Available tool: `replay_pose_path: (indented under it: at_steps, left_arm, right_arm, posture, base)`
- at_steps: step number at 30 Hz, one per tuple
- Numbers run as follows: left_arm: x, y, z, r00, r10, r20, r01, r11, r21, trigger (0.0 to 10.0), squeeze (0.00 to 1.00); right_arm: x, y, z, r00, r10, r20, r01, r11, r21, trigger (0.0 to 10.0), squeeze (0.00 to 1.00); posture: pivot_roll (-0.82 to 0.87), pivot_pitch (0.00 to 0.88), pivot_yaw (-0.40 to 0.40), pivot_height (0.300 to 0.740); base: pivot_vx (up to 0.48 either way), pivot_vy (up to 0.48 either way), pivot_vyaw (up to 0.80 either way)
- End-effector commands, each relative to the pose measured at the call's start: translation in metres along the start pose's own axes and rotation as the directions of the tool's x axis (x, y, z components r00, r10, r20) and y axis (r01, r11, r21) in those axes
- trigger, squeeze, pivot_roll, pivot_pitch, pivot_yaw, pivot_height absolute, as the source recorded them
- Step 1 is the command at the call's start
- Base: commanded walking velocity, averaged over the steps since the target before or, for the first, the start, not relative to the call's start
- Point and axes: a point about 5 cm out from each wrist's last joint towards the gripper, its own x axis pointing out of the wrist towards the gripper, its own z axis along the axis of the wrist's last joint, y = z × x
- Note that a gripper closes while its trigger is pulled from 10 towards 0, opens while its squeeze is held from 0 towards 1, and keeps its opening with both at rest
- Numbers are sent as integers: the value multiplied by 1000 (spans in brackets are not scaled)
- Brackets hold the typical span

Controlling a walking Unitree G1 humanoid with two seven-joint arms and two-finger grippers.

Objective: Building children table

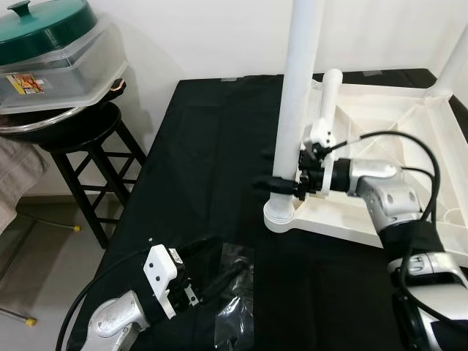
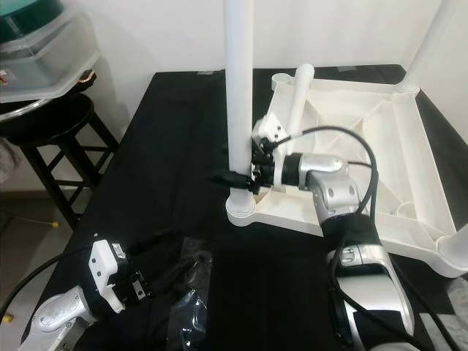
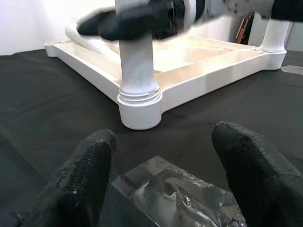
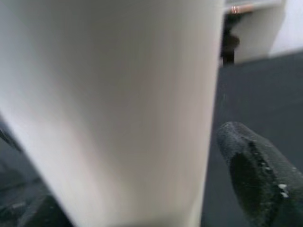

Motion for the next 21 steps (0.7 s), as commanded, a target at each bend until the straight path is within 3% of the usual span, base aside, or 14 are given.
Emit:
replay_pose_path:
  at_steps: [1,2,5,6,10,15,16,17,18,19,21]
  left_arm:
    - [-4,-1,-2,1000,0,-17,0,1000,-10,10000,0]
    - [-5,0,-1,1000,13,-10,-13,1000,-25,10000,0]
    - [-5,0,-1,1000,13,-10,-13,1000,-25,10000,0]
    - [-6,2,-2,999,52,-5,-52,998,-34,10000,0]
    - [-7,4,-3,996,95,-2,-95,995,-37,10000,0]
    - [-7,7,-4,989,150,2,-149,988,-44,10000,0]
    - [-7,7,-4,989,150,2,-149,988,-44,10000,0]
    - [-7,7,-4,989,149,1,-149,988,-42,10000,0]
    - [-7,7,-4,989,149,1,-149,988,-42,10000,0]
    - [-8,8,-4,989,149,0,-149,988,-40,10000,0]
    - [-8,8,-4,989,149,0,-149,988,-40,10000,0]
  right_arm:
    - [2,0,-5,1000,-19,-16,19,1000,3,6784,0]
    - [1,-1,-10,999,-37,-22,38,999,15,3686,0]
    - [1,-1,-10,999,-37,-22,38,999,15,3686,0]
    - [0,0,-14,999,-43,-20,44,999,30,0,0]
    - [-1,1,-17,999,-44,-15,45,998,42,0,0]
    - [-2,9,-34,987,-158,-37,160,984,83,0,0]
    - [-3,11,-39,963,-263,-58,268,957,110,0,0]
    - [-2,14,-45,913,-401,-75,408,901,146,0,0]
    - [-2,14,-45,913,-401,-75,408,901,146,0,0]
    - [-3,29,-54,775,-618,-132,632,755,175,0,0]
    - [-3,29,-54,775,-618,-132,632,755,175,0,0]
  posture:
    - [94,167,79,740]
    - [90,171,78,740]
    - [90,171,78,740]
    - [85,174,72,740]
    - [83,174,69,740]
    - [74,173,58,740]
    - [75,173,34,740]
    - [75,173,34,740]
    - [75,173,34,740]
    - [67,175,24,740]
    - [67,175,24,740]
  base:
    - [0,0,0]
    - [0,0,0]
    - [0,0,0]
    - [0,0,0]
    - [0,0,0]
    - [0,0,0]
    - [0,0,0]
    - [0,0,0]
    - [0,0,0]
    - [0,0,0]
    - [0,0,0]
